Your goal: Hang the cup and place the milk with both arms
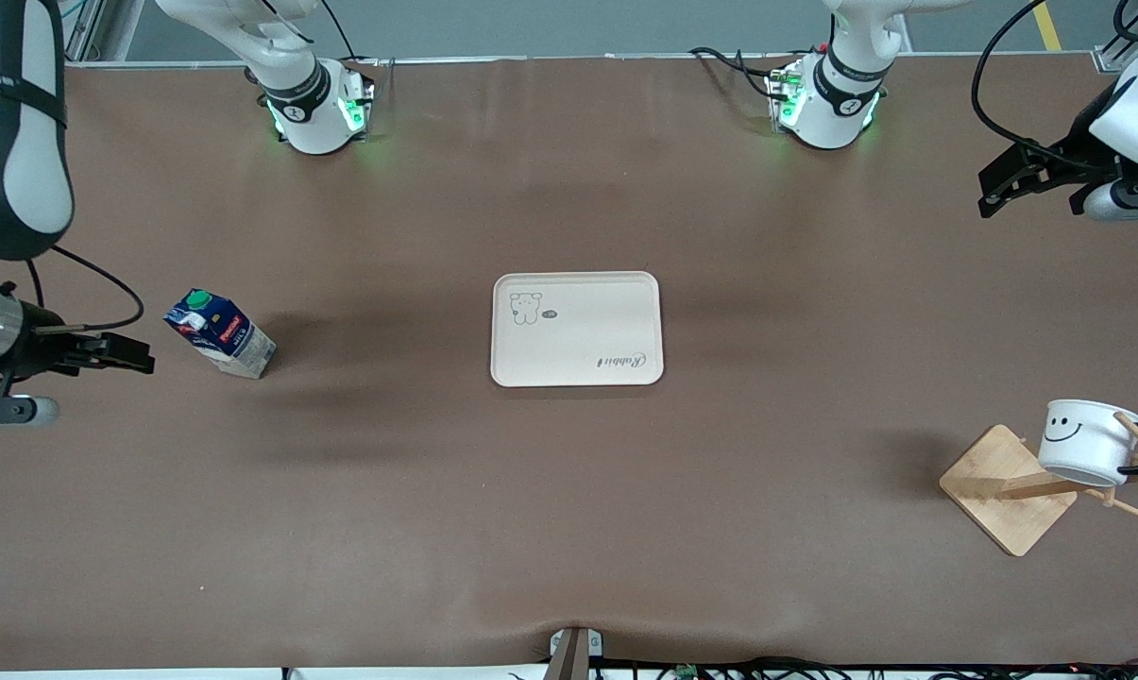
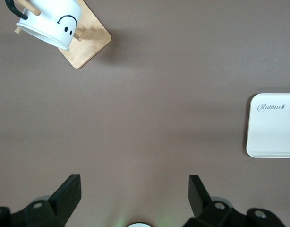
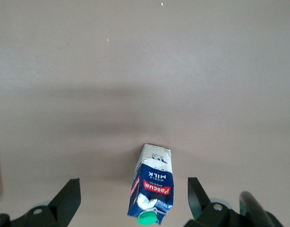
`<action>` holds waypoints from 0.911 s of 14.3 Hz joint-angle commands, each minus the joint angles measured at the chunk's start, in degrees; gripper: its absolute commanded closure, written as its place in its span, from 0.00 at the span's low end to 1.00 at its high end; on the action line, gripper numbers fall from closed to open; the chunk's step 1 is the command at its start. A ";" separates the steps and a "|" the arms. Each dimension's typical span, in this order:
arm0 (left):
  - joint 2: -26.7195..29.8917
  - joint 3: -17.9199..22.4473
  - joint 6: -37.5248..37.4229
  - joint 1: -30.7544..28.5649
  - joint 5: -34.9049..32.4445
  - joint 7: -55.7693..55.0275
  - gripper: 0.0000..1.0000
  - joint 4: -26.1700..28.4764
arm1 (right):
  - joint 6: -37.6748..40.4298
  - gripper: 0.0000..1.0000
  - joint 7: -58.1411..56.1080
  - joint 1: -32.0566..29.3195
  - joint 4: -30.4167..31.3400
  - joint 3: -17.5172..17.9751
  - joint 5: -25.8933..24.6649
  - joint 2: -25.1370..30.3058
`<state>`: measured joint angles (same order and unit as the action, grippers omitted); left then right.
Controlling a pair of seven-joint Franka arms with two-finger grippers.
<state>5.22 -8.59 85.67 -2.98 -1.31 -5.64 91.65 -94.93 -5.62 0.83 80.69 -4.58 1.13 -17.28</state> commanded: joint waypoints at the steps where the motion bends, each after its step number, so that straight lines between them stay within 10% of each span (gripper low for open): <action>1: 1.37 0.06 0.73 -0.09 -0.71 0.89 0.00 1.25 | 3.94 0.00 -1.41 -5.20 -0.53 5.00 0.98 3.91; 8: 0.93 0.06 0.90 -0.01 -0.71 0.89 0.00 0.90 | 10.20 0.00 -0.71 -7.42 1.56 7.22 2.38 11.55; 13: -0.38 0.24 0.73 -0.09 -0.01 1.07 0.00 -0.76 | 7.64 0.00 -0.79 -3.04 13.44 0.38 2.39 20.44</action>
<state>5.19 -8.57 86.01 -3.00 -1.31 -5.62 91.67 -85.95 -6.32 -4.50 88.78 -1.37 2.54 -0.54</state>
